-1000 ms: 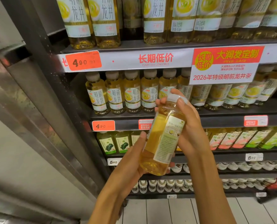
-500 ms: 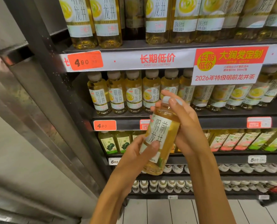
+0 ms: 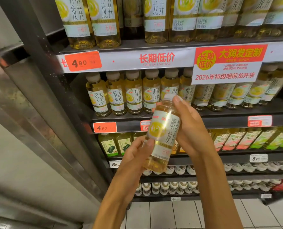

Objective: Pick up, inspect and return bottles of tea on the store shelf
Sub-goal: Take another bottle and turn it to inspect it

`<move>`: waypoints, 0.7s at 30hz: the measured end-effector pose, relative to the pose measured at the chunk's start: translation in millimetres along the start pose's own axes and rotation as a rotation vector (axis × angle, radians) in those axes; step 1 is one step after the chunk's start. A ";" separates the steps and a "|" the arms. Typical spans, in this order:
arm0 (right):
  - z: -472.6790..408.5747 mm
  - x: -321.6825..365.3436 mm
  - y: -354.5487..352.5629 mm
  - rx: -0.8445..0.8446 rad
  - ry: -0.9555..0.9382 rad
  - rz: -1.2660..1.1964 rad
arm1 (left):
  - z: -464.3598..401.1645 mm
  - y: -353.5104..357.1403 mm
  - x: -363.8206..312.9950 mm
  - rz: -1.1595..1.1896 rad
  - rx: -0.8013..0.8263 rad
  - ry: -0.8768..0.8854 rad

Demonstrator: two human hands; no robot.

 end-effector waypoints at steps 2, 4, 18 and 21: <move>0.9 -5.9 -1.6 -0.010 0.030 -0.027 | 1.2 1.7 1.7 -0.006 0.026 -0.046; 1.9 -11.0 -1.6 -0.004 0.062 -0.069 | 3.5 7.5 5.0 0.024 0.076 -0.123; 3.6 -41.6 -8.7 -0.037 0.451 -0.116 | 15.1 28.8 -7.4 0.317 0.309 -0.261; 4.9 -52.3 -7.1 -0.073 0.548 -0.144 | 14.2 31.5 -6.6 0.386 0.297 -0.296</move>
Point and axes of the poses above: each hand's wrist, its own z-axis away from the middle knuckle, its own y-axis out of the palm, x = y × z, the point moved 6 cm from there along -z, towards the middle knuckle
